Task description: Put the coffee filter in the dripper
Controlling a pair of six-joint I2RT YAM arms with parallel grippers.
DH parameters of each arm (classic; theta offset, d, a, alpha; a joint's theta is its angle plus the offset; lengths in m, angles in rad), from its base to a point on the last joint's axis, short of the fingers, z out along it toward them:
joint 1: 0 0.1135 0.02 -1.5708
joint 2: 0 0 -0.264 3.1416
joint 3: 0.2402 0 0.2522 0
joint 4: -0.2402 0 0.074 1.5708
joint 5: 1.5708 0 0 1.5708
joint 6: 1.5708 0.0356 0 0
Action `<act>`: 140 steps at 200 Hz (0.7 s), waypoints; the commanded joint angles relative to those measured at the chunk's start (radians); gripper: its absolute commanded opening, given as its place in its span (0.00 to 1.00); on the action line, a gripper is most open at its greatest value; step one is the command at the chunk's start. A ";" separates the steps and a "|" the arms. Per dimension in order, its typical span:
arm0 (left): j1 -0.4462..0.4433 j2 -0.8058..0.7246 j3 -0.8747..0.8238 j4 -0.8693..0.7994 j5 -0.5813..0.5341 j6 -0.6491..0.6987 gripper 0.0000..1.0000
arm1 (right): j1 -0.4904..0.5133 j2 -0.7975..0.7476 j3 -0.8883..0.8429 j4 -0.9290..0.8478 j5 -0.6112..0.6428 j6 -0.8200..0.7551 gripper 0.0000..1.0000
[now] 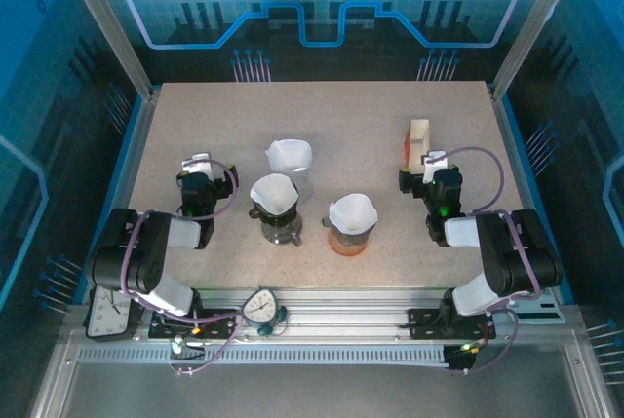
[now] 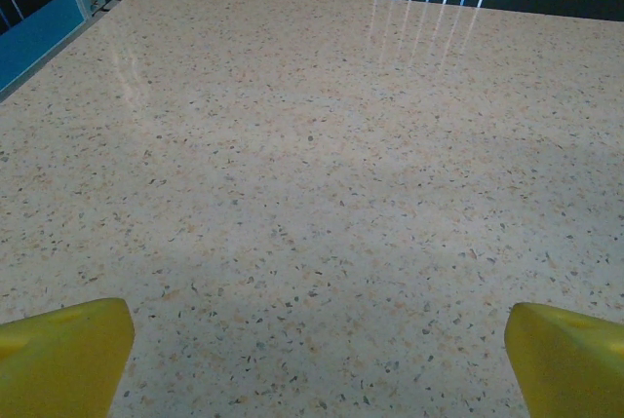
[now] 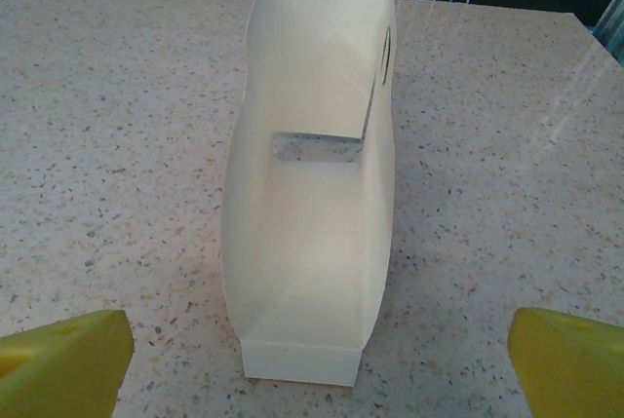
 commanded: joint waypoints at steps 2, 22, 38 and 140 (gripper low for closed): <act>0.001 0.002 0.013 0.032 0.007 0.010 0.99 | -0.013 0.011 -0.005 0.070 -0.014 0.003 1.00; 0.001 0.002 0.014 0.032 0.007 0.010 0.99 | -0.013 0.011 -0.006 0.071 -0.013 0.003 1.00; 0.002 0.002 0.013 0.031 0.008 0.010 0.99 | -0.008 0.011 -0.018 0.095 0.038 0.020 1.00; 0.001 0.003 0.013 0.032 0.009 0.012 0.99 | 0.037 0.017 -0.012 0.096 0.090 -0.022 1.00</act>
